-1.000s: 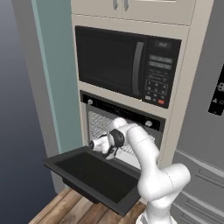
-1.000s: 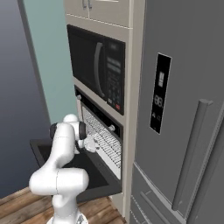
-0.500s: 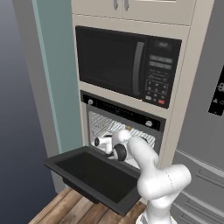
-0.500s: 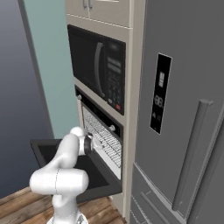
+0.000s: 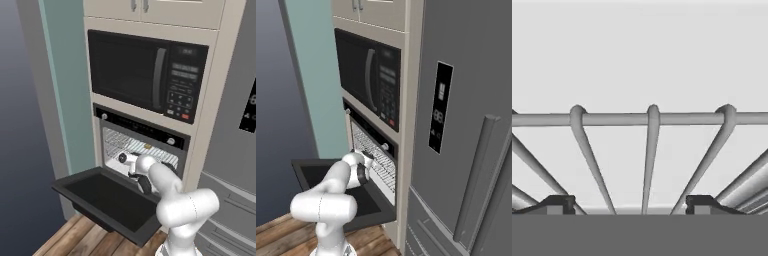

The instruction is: Take the baked cake out of the oven and place it on the plate for cooling. Then close the oven door.

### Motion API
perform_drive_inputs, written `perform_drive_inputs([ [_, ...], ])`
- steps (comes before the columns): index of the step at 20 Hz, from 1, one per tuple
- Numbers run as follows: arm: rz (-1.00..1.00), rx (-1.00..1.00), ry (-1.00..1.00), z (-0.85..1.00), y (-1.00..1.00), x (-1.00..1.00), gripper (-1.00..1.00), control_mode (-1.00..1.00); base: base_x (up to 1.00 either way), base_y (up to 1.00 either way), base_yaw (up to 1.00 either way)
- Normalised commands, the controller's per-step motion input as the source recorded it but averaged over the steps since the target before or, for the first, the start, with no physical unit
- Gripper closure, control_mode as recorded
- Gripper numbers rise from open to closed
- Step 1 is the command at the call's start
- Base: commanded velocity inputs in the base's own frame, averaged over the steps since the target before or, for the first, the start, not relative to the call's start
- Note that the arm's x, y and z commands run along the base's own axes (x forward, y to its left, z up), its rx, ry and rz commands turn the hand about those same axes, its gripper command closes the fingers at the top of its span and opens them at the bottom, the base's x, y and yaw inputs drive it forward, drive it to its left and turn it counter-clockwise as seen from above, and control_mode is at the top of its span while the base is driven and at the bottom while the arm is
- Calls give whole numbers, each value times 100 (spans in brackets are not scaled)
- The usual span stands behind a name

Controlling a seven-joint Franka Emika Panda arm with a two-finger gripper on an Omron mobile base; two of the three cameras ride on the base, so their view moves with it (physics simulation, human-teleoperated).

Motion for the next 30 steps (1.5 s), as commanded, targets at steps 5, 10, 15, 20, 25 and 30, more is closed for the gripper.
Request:
perform_drive_inputs([
  [5, 0, 2, 38, -100, -16, -16, -100, -100, 0, 0, 0],
  [10, 0, 10, 53, -100, 7, -85, -100, -100, 0, 0, 0],
  [15, 0, 12, 53, -89, 65, -100, -100, -100, 0, 0, 0],
  [20, 0, 6, 43, -99, 93, -100, -100, -100, 0, 0, 0],
  [25, 0, 0, 32, -100, 100, -100, -100, -100, 0, 0, 0],
  [30, 0, 0, 21, -100, 100, -100, -100, -100, 0, 0, 0],
])
